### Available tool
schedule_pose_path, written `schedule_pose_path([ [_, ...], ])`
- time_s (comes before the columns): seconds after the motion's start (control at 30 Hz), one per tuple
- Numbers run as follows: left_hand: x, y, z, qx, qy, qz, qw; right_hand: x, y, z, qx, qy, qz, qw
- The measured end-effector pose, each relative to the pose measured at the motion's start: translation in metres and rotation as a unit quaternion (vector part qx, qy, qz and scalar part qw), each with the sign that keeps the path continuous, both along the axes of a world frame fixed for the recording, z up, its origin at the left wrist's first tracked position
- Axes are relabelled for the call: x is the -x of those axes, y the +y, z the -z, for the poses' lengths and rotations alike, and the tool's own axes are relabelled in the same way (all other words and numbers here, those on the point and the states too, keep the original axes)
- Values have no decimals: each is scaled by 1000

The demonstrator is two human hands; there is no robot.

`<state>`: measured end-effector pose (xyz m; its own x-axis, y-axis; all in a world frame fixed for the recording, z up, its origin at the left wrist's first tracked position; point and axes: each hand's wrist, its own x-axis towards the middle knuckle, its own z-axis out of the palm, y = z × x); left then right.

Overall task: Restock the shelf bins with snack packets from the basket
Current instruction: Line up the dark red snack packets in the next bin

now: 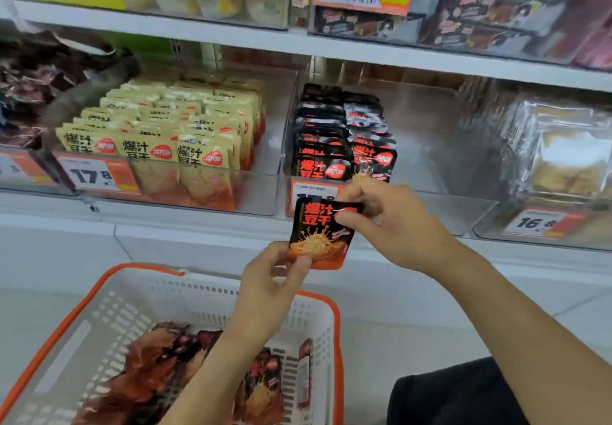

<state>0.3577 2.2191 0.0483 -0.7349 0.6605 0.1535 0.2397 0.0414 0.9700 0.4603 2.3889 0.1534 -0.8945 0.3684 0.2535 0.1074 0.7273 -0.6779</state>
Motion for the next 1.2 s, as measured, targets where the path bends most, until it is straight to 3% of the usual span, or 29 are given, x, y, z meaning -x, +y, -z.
schedule_pose_path([
  [0.07, -3, 4, -12, -9, 63, -55, 996, -12, 9, -13, -28, 100, 37, 994],
  [0.17, 13, 13, -33, -41, 201, -139, 969, -22, 21, -32, -115, 254, 105, 955],
  [0.27, 40, 30, -52, -26, 334, -144, 931, -24, 36, -40, -158, 321, 170, 918],
  [0.37, 56, 51, -62, 42, 362, -112, 924, -19, 54, -35, -159, 315, 201, 914],
  [0.5, 60, 69, -48, 104, 407, -125, 899, -3, 78, -19, -144, 244, 211, 936],
  [0.87, 63, 71, -40, 104, 441, -158, 878, 28, 99, 3, -108, 35, 270, 956],
  [1.1, 64, 71, -39, 105, 449, -147, 875, 29, 97, 3, -92, 35, 269, 958],
  [1.2, 64, 65, -35, 97, 472, -129, 867, 29, 80, -4, -116, 159, 264, 944],
])
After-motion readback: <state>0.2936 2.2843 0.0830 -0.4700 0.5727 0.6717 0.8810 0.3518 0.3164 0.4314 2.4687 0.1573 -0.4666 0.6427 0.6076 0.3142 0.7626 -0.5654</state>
